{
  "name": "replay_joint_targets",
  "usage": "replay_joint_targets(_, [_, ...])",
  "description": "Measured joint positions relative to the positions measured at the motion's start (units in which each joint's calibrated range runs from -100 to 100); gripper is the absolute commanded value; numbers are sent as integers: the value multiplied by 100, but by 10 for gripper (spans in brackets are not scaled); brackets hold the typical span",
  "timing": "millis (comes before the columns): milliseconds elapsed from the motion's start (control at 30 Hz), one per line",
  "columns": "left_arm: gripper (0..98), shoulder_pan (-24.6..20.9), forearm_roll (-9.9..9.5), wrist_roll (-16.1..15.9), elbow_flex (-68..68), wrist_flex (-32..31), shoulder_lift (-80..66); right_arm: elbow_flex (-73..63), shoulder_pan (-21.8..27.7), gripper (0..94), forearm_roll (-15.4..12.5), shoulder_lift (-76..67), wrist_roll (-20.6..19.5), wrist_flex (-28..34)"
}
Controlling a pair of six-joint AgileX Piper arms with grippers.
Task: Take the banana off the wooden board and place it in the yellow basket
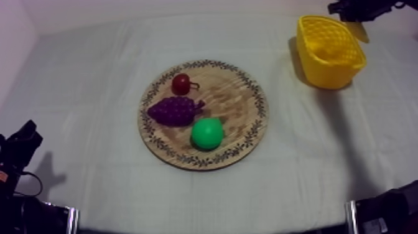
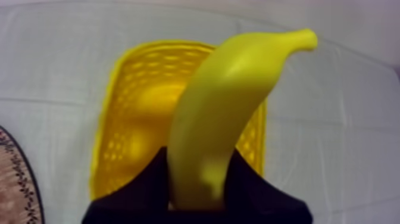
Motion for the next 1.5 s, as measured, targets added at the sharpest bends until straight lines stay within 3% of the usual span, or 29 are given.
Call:
replay_joint_targets(233, [1,0,0,0,0,0,0,546,162,531,-195,299,293,-512])
replay_joint_targets(367, [1,0,0,0,0,0,0,738,96,650,-193,539,324,-877])
replay_joint_targets(700, [1,0,0,0,0,0,0,925,256,559,-55,180,103,-1599])
replay_joint_targets(867, [1,0,0,0,0,0,0,1703,337,542,127,-579,5,-2142])
replay_joint_targets(1100, [1,0,0,0,0,0,0,3356,290,475,494,-2063,-499,-2696])
replay_joint_targets(1333, [1,0,0,0,0,0,0,4952,99,408,322,-3862,-936,-2828])
replay_joint_targets(1500, [1,0,0,0,0,0,0,5987,26,377,-188,-5309,-853,-2810])
